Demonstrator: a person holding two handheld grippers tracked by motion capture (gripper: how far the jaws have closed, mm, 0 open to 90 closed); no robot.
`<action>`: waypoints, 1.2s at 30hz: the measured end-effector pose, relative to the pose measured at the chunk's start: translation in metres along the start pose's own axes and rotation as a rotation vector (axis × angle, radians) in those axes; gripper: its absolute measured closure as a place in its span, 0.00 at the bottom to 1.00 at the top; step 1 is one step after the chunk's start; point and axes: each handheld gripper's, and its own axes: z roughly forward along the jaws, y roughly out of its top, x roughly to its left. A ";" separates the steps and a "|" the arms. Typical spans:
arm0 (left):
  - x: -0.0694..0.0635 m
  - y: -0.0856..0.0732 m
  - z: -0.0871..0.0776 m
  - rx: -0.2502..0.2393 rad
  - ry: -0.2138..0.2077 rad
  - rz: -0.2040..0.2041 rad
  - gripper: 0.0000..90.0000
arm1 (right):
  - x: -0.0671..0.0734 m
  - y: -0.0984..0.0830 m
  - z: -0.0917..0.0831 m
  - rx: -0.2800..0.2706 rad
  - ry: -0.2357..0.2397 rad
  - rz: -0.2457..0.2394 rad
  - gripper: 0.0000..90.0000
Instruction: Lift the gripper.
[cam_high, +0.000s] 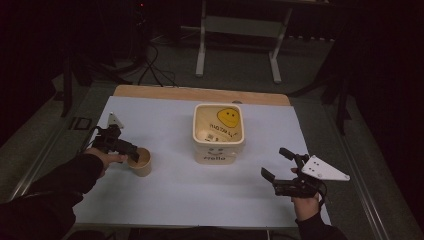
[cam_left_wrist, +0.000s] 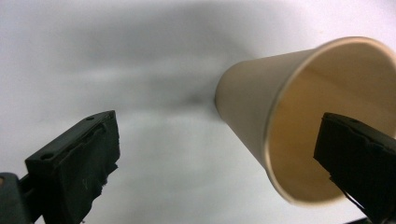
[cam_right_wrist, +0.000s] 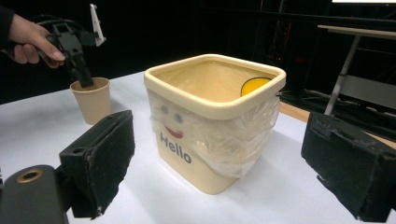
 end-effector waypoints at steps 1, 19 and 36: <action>-0.002 -0.002 -0.005 -0.007 -0.003 0.037 0.01 | 0.000 0.000 0.000 0.000 -0.004 -0.004 0.11; -0.014 -0.003 -0.046 0.028 0.021 0.238 0.01 | 0.000 -0.001 0.002 0.021 0.019 0.004 0.11; -0.036 -0.003 -0.072 0.037 0.007 0.627 0.01 | 0.001 -0.002 0.002 0.028 0.028 -0.005 0.11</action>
